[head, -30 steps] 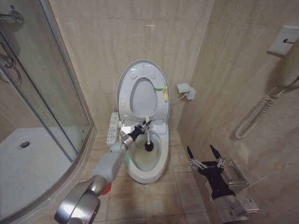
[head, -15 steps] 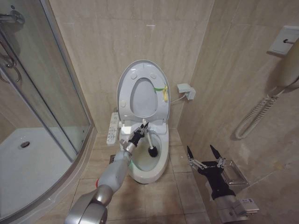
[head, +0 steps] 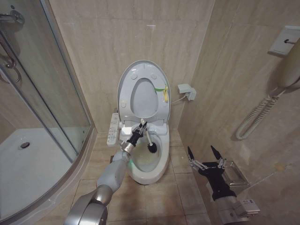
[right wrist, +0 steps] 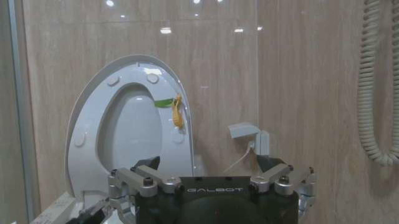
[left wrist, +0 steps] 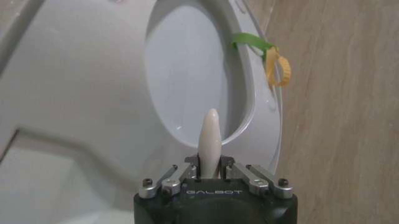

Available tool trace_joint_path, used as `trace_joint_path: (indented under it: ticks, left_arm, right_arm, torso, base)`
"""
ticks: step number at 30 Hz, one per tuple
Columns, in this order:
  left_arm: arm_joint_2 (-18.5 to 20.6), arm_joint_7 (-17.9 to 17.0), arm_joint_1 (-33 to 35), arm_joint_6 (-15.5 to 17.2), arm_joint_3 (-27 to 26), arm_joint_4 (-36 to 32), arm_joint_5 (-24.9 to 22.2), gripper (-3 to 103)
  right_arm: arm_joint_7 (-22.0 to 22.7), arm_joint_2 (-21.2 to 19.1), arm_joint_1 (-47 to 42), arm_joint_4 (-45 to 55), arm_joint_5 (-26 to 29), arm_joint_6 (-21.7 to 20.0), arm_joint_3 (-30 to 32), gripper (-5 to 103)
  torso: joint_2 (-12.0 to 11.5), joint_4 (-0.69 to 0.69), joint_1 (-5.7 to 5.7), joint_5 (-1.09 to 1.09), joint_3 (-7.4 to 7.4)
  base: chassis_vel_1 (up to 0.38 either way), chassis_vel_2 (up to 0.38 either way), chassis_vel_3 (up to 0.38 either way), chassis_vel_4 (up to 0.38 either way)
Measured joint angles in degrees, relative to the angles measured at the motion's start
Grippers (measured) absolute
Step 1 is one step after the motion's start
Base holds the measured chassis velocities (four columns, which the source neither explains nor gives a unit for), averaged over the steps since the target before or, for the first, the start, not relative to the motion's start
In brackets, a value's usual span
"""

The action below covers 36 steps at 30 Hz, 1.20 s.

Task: Open the toilet lid, clean the toilet bowl with a toilet brush, close the toilet lid, and flush.

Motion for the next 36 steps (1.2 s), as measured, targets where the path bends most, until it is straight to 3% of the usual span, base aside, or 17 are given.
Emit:
trace_joint_path:
  ticks: [4,9,17,28,36]
  left_arm:
    - [0.0,0.5,1.2,0.1,-0.3,0.6,-0.9,21]
    - [0.0,0.9,2.8,1.4,-0.5,0.4,-5.7,21]
    - [0.0,0.0,3.3,2.7,-0.4,-4.0,-10.5,21]
    - [0.1,1.0,5.0,2.2,-1.9,-1.5,-9.0,21]
    - [0.1,1.2,4.8,2.7,-2.6,-3.8,-9.9,21]
  right_arm:
    - [0.0,0.0,0.0,0.0,0.0,0.0,0.0,100]
    - [0.0,0.0,0.0,0.0,0.0,0.0,0.0,100]
    - [0.0,0.0,0.0,0.0,0.0,0.0,0.0,100]
    - [0.0,0.0,0.0,0.0,0.0,0.0,0.0,100]
    - [0.0,0.0,0.0,0.0,0.0,0.0,0.0,100]
  torso:
    - [0.0,0.01,0.0,0.0,0.0]
    - [0.0,0.02,0.0,0.0,0.0]
    - [0.0,-0.02,0.0,0.0,-0.01]
    - [0.0,0.02,0.0,0.01,0.0]
    - [0.0,-0.02,0.0,0.0,0.0]
  base:
    - [0.0,0.0,0.0,0.0]
    - [0.0,0.0,0.0,0.0]
    - [0.0,0.0,0.0,0.0]
    - [0.0,0.0,0.0,0.0]
    - [0.0,0.0,0.0,0.0]
